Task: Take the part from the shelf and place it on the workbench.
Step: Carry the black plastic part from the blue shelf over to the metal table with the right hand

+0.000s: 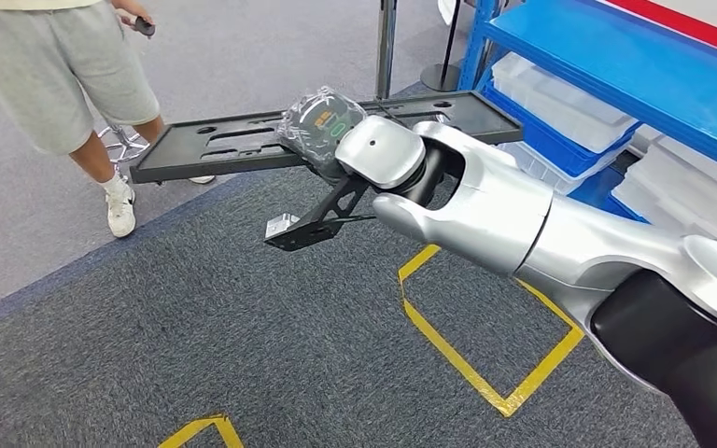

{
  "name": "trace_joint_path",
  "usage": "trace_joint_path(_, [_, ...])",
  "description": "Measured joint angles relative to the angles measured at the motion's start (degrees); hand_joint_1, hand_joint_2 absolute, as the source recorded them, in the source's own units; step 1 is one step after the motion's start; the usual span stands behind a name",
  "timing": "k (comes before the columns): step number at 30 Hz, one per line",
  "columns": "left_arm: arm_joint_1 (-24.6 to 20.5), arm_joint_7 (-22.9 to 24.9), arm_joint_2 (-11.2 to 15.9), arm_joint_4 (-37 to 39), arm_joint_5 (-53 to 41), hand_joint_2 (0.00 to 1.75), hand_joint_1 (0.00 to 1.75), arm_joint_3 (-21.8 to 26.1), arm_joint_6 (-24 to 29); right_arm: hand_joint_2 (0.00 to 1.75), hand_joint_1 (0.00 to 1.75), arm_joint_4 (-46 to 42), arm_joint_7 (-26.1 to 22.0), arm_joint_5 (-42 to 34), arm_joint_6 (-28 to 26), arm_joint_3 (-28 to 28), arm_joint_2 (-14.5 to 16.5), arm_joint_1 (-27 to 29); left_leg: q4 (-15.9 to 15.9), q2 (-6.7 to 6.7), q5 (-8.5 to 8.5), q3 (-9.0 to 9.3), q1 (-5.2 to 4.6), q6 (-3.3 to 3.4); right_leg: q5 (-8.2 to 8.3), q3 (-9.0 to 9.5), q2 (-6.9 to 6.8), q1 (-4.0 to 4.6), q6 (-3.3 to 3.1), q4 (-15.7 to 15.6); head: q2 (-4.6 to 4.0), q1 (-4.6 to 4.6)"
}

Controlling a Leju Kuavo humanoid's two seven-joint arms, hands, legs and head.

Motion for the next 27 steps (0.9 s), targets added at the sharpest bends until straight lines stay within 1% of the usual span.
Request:
trace_joint_path(1, [0.1, 0.0, 0.0, 0.0, 0.0, 1.75, 0.00, 0.0, 0.0, 1.75, 1.75, 0.0, 0.0, 0.0, 0.0, 0.0, 0.0, 0.0, -2.0, 0.61, 0.38, 0.99, -0.28, 0.36, -0.11, -0.04, -0.42, 0.15, 0.20, 0.1, 0.00, 0.01])
trace_joint_path(2, [0.2, 0.0, 0.0, 0.0, 0.0, 1.75, 0.00, 0.0, 0.0, 1.75, 1.75, 0.0, 0.0, 0.0, 0.0, 0.0, 0.0, 0.0, -2.6, 0.83, 0.19, 1.19, -0.57, 0.73, -0.15, -0.09, -0.84, 0.29, 0.39, 0.2, 0.00, 0.02])
trace_joint_path(3, [0.3, 0.0, 0.0, 0.0, 0.0, 1.75, 0.00, 0.0, 0.0, 1.75, 1.75, 0.1, 0.0, 0.0, 0.0, 0.0, 0.0, 0.1, -2.8, 0.31, 0.37, 1.05, -0.70, 1.12, -0.13, -0.11, -1.33, 0.36, 0.57, 0.2, 0.00, 0.03])
trace_joint_path(4, [0.3, 0.0, 0.0, 0.0, 0.0, 1.75, 0.00, 0.0, 0.0, 1.75, 1.75, 0.1, 0.0, 0.0, 0.0, 0.0, 0.1, 0.1, -3.0, -0.23, 0.56, 1.05, -0.56, 1.51, -0.25, -0.15, -1.73, 0.37, 0.82, 0.2, 0.01, 0.04])
trace_joint_path(5, [0.4, 0.0, 0.1, 0.0, 0.0, 1.75, 0.00, -0.1, 0.0, 1.75, 1.75, 0.1, 0.0, 0.0, 0.0, 0.0, 0.1, 0.1, -3.3, -0.76, 0.77, 1.12, -0.46, 1.89, -0.72, -0.29, -1.34, 0.26, 1.06, 0.6, 0.01, 0.07])
trace_joint_path(6, [0.4, 0.0, 0.1, 0.0, 0.0, 1.75, 0.00, -0.1, 0.0, 1.75, 1.75, 0.1, 0.0, 0.0, 0.0, 0.0, 0.1, 0.1, -3.6, -1.22, 1.02, 1.21, -0.33, 2.30, -1.71, -0.79, -0.39, 0.14, 1.27, 1.8, 0.01, 0.10])
trace_joint_path(7, [0.3, 0.0, 0.1, 0.0, 0.0, 1.75, 0.00, -0.1, 0.0, 1.75, 1.75, 0.1, 0.0, 0.1, 0.0, 0.0, 0.0, 0.1, -3.9, -1.65, 1.22, 1.32, -0.19, 2.64, -3.28, -1.85, 0.96, 0.01, 1.45, 4.3, 0.02, 0.14])
trace_joint_path(8, [0.3, 0.1, 0.1, 0.0, 0.0, 1.75, 0.00, -0.2, 0.0, 1.75, 1.75, 0.1, 0.0, 0.1, 0.0, 0.0, -0.1, 0.3, -4.0, -2.08, 1.30, 1.31, -0.22, 2.81, -5.14, -3.38, 2.42, -0.13, 1.54, 7.8, 0.01, 0.17])
trace_joint_path(9, [0.3, 0.1, 0.1, 0.0, -0.1, 1.75, 0.00, -0.3, 0.0, 1.75, 1.75, 0.2, 0.0, 0.2, 0.0, 0.0, -0.2, 0.5, -4.0, -2.58, 1.34, 1.27, -0.22, 2.90, -6.83, -5.23, 3.24, -0.18, 1.60, 11.8, 0.01, 0.17])
trace_joint_path(10, [0.2, 0.2, 0.1, 0.0, -0.1, 1.75, 0.00, -0.3, 0.0, 1.75, 1.75, 0.2, -0.1, 0.4, 0.0, 0.0, -0.3, 0.8, -3.9, -3.15, 1.35, 1.25, -0.23, 2.93, -7.85, -6.82, 3.62, -0.20, 1.65, 15.2, 0.01, 0.19])
trace_joint_path(11, [0.2, 0.3, 0.1, 0.0, -0.2, 1.75, 0.00, -0.4, 0.0, 1.75, 1.75, 0.3, -0.2, 0.5, 0.1, 0.0, -0.3, 1.2, -3.8, -3.77, 1.35, 1.23, -0.24, 2.94, -7.89, -7.73, 3.77, -0.25, 1.66, 16.9, 0.00, 0.19])
trace_joint_path(12, [0.2, 0.4, 0.1, 0.0, -0.3, 1.75, 0.00, -0.5, -0.1, 1.75, 1.75, 0.3, -0.3, 0.6, 0.1, 0.1, -0.3, 1.5, -3.7, -4.46, 1.33, 1.22, -0.24, 2.93, -6.77, -7.64, 3.85, -0.33, 1.64, 16.3, 0.00, 0.19])
trace_joint_path(13, [0.2, 0.4, 0.1, 0.0, -0.3, 1.75, 0.00, -0.5, -0.1, 1.75, 1.75, 0.4, -0.5, 0.7, 0.2, 0.1, -0.3, 1.6, -3.6, -5.15, 1.29, 1.20, -0.24, 2.90, -4.84, -6.62, 4.11, -0.41, 1.55, 13.8, 0.00, 0.19])
trace_joint_path(14, [0.2, 0.4, 0.1, 0.0, -0.3, 1.75, 0.00, -0.5, -0.1, 1.75, 1.75, 0.5, -0.7, 0.9, 0.4, 0.2, -0.4, 1.7, -3.4, -5.88, 1.22, 1.15, -0.22, 2.82, -2.56, -5.00, 4.82, -0.51, 1.39, 10.0, 0.00, 0.19])
trace_joint_path(15, [0.2, 0.5, 0.0, 0.0, -0.3, 1.75, 0.00, -0.6, -0.1, 1.75, 1.75, 0.5, -1.0, 1.1, 0.6, 0.2, -0.5, 1.6, -3.1, -6.54, 1.12, 0.95, -0.27, 2.67, -0.84, -3.42, 5.99, -0.64, 1.22, 6.4, 0.00, 0.17])
trace_joint_path(16, [0.1, 0.6, 0.0, 0.0, -0.3, 1.75, 0.00, -0.6, -0.1, 1.75, 1.75, 0.6, -1.5, 1.4, 0.9, 0.3, -0.7, 1.3, -2.9, -7.13, 1.07, 0.64, -0.24, 2.47, 0.01, -2.13, 6.97, -0.72, 1.12, 3.5, 0.01, 0.18])
trace_joint_path(17, [0.1, 0.7, 0.0, 0.0, -0.2, 1.75, 0.00, -0.7, -0.1, 1.75, 1.75, 0.6, -2.1, 1.6, 1.4, 0.5, -0.8, 1.0, -2.7, -7.62, 1.11, 0.28, -0.13, 2.21, 0.23, -1.42, 7.68, -0.69, 1.06, 1.9, 0.01, 0.15])
trace_joint_path(18, [0.1, 0.7, -0.1, 0.0, -0.1, 1.75, 0.00, -0.7, -0.1, 1.75, 1.75, 0.7, -2.7, 1.7, 2.0, 0.7, -0.9, 0.8, -2.6, -8.09, 1.22, -0.07, 0.02, 1.88, -0.03, -1.20, 7.81, -0.60, 1.06, 1.4, 0.01, 0.16])
trace_joint_path(19, [0.1, 0.8, -0.1, 0.0, 0.1, 1.75, 0.00, -0.8, -0.1, 1.75, 1.75, 0.8, -3.3, 1.7, 2.7, 1.1, -0.8, 0.4, -2.6, -8.61, 1.41, -0.31, 0.17, 1.51, -0.08, -1.03, 7.28, -0.58, 0.97, 1.0, 0.01, 0.17])
trace_joint_path(20, [0.1, 0.8, 0.0, 0.0, 0.2, 1.75, 0.00, -0.8, -0.1, 1.75, 1.75, 0.8, -3.8, 1.8, 3.4, 1.4, -0.8, 0.1, -2.6, -8.67, 1.38, -0.49, 0.26, 1.20, 0.08, -0.94, 6.68, -0.61, 0.77, 0.8, 0.01, 0.17])
trace_joint_path(21, [0.2, 0.9, 0.0, 0.0, 0.4, 1.75, 0.00, -0.8, -0.1, 1.75, 1.75, 0.9, -4.2, 1.8, 3.9, 1.8, -0.8, -0.4, -1.9, -7.87, 0.86, -0.86, 0.19, 0.91, 0.24, -0.75, 6.05, -0.73, 0.50, 0.4, 0.01, 0.09])
trace_joint_path(22, [0.1, 0.9, 0.1, 0.0, 0.6, 1.75, 0.00, -0.8, -0.1, 1.75, 1.75, 0.9, -4.5, 1.7, 4.3, 2.1, -0.7, -1.1, -0.3, -6.61, -0.17, -1.63, 0.09, 0.66, 0.40, -0.56, 5.39, -0.85, 0.23, 0.1, 0.01, -0.03])
trace_joint_path(23, [0.0, 0.9, 0.1, 0.0, 0.7, 1.75, 0.00, -0.8, -0.1, 1.75, 1.75, 0.9, -4.7, 1.7, 4.5, 2.4, -0.6, -1.8, 2.5, -5.01, -1.73, -2.85, 0.07, 0.47, 0.47, -0.41, 4.73, -0.81, 0.05, -0.1, 0.01, -0.14])
trace_joint_path(24, [-0.1, 1.0, 0.2, 0.0, 0.8, 1.75, 0.00, -0.8, -0.2, 1.75, 1.75, 1.0, -4.7, 1.6, 4.6, 2.6, -0.6, -2.3, 6.1, -3.66, -3.43, -4.46, 0.03, 0.24, 0.46, -0.33, 4.06, -0.69, -0.11, -0.2, 0.00, -0.26])
trace_joint_path(25, [-0.2, 1.0, 0.2, 0.0, 0.8, 1.75, 0.00, -0.8, -0.2, 1.75, 1.75, 1.0, -4.7, 1.4, 4.7, 2.7, -0.5, -2.7, 9.5, -3.04, -4.73, -5.99, 0.08, 0.07, 0.40, -0.29, 3.33, -0.56, -0.19, -0.2, 0.00, -0.25])
trace_joint_path(26, [-0.3, 1.0, 0.2, 0.0, 0.8, 1.75, 0.00, -0.8, -0.3, 1.75, 1.75, 1.0, -4.7, 1.2, 4.8, 2.9, -0.5, -2.9, 11.8, -2.70, -5.27, -6.97, 0.10, -0.02, 0.31, -0.26, 2.57, -0.45, -0.25, -0.1, 0.00, -0.26])
trace_joint_path(27, [-0.4, 1.0, 0.2, 0.0, 0.8, 1.75, 0.00, -0.8, -0.3, 1.75, 1.75, 1.0, -4.7, 1.0, 4.9, 3.1, -0.4, -2.9, 12.2, -2.48, -4.84, -7.03, 0.11, -0.05, 0.19, -0.21, 1.84, -0.36, -0.28, -0.1, 0.00, -0.26])
